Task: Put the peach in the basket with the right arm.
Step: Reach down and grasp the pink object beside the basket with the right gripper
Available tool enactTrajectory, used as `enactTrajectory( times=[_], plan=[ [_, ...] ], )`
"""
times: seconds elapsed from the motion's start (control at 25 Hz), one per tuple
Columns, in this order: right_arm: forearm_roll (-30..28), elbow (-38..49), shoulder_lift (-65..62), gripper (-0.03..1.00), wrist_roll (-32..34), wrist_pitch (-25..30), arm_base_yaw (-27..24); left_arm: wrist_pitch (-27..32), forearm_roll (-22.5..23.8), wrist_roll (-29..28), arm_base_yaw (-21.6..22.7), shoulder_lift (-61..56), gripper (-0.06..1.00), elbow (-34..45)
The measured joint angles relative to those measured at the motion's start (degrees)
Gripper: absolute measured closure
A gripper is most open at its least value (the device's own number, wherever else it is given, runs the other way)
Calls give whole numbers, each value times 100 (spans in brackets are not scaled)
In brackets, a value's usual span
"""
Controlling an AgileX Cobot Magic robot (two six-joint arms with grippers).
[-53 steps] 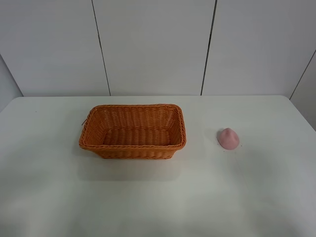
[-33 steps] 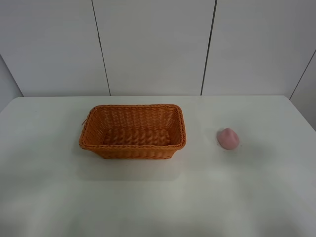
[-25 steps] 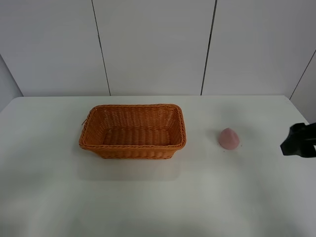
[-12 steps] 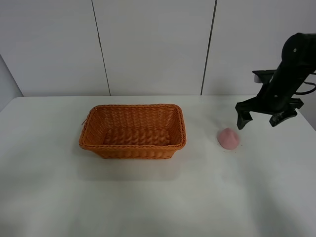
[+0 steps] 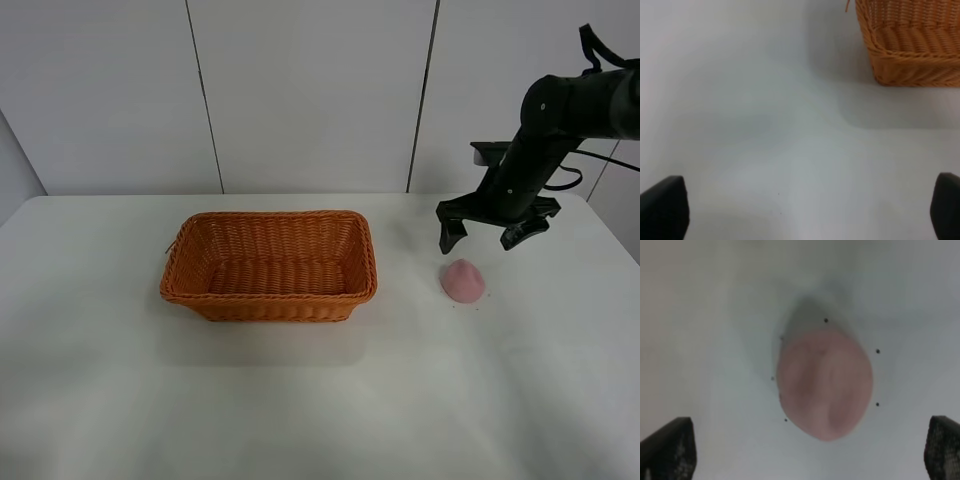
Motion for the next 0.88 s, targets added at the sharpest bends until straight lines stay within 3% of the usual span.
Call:
enactTrajectory(
  times=[0.48,0.88],
  plan=[
    [-110,0,661,27,135,-497,-31,0,0,0,0,0,-5,0],
    [-100,0,1147,27,138,-592,-31,0,0,0,0,0,-5,0]
  ],
)
